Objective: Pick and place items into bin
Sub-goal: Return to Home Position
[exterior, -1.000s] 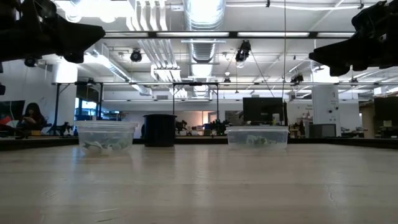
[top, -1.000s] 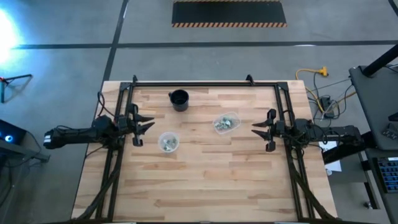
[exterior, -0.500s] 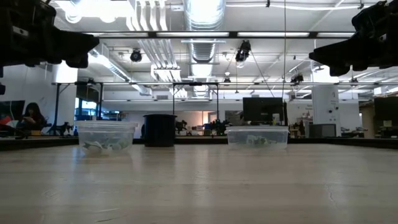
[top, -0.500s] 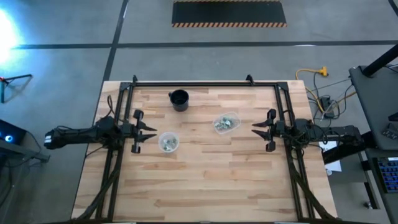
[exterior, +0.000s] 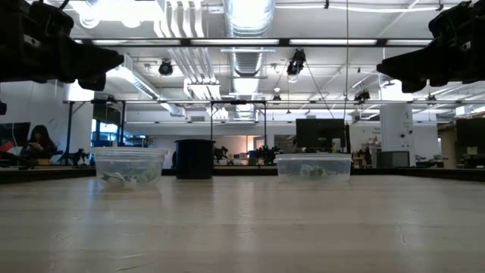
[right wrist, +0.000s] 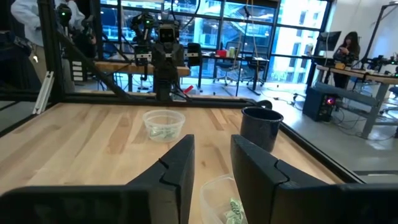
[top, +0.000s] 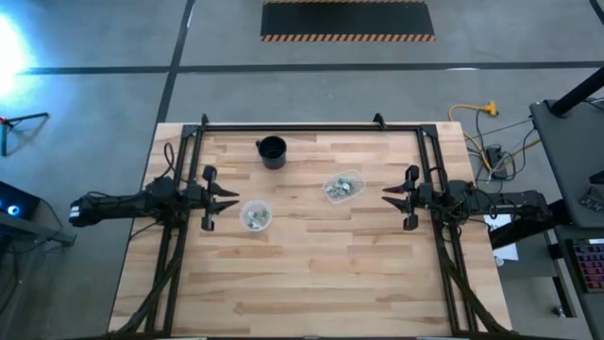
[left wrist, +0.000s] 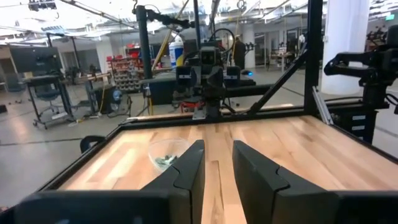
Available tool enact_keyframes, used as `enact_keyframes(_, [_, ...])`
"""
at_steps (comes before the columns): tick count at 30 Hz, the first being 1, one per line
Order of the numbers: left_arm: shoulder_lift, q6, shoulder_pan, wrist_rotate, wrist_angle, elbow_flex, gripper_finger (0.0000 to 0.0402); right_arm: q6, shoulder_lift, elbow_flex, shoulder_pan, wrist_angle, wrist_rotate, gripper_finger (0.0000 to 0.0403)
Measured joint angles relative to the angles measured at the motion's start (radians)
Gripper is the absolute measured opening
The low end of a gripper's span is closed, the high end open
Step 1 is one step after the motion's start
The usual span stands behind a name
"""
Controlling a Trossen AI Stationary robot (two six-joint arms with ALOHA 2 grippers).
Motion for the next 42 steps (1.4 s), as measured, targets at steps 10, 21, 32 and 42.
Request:
enact_keyframes(10, [0.002,0.000,0.001,-0.002,0.004,0.000,0.0066,0.000,0.000,0.000,0.000,0.000,0.000,0.0090])
enact_keyframes(21, [0.003,0.000,0.001,-0.002,0.008,-0.001,0.0066,0.000,0.000,0.000,0.000,0.000,0.000,0.0091])
enact_keyframes(32, [0.007,0.001,0.001,-0.002,0.006,-0.001,0.0066,0.000,0.000,0.000,0.000,0.000,0.000,0.0081])
enact_keyframes(42, [0.007,0.001,0.001,-0.002,0.006,-0.001,0.0066,0.000,0.000,0.000,0.000,0.000,0.000,0.0089])
